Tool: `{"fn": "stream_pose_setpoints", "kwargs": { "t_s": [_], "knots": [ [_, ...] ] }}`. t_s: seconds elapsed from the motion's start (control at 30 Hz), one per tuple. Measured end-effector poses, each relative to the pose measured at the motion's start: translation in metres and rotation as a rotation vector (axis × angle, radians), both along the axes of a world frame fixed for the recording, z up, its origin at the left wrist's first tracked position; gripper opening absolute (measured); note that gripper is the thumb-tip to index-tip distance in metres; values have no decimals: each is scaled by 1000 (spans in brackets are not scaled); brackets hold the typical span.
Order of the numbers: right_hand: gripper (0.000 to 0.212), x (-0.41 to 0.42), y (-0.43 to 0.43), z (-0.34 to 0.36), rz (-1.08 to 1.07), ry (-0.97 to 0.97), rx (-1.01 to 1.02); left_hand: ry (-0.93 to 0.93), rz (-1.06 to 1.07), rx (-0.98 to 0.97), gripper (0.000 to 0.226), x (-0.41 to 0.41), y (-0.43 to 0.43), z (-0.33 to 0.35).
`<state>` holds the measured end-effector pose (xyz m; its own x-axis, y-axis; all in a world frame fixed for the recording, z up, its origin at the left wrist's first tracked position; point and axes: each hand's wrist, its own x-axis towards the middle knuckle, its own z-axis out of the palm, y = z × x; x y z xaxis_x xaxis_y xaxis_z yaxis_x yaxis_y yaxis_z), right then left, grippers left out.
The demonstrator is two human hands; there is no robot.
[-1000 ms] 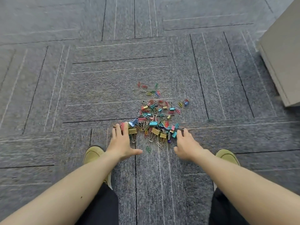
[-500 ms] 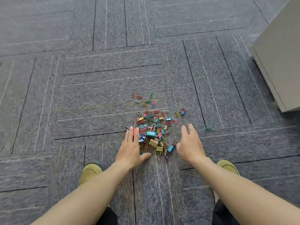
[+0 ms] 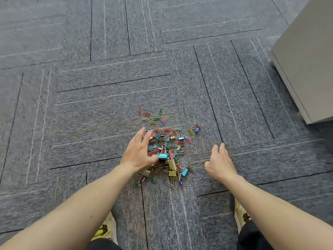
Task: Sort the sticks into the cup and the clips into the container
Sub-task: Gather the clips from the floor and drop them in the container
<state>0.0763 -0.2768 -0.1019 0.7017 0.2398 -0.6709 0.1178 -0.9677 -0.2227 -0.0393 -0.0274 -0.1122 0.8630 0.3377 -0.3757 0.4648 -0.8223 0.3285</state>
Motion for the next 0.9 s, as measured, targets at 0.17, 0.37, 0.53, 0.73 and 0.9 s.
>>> {"fn": "stream_pose_setpoints", "kwargs": {
  "t_s": [0.17,0.37,0.53,0.73,0.9],
  "knots": [
    [70,-4,0,0,139,29,93,56,140,-58,90,36,29,1],
    [66,-1,2,2,253,87,194,119,106,-111,95,64,45,-2],
    [63,4,10,5,252,82,300,135,137,-137,98,76,51,-4],
    [62,14,19,7,275,-11,393,136,-102,-108,90,76,48,-11],
    [71,26,33,1,188,-52,306,-3,-327,-124,80,72,36,-9]
  ]
}}
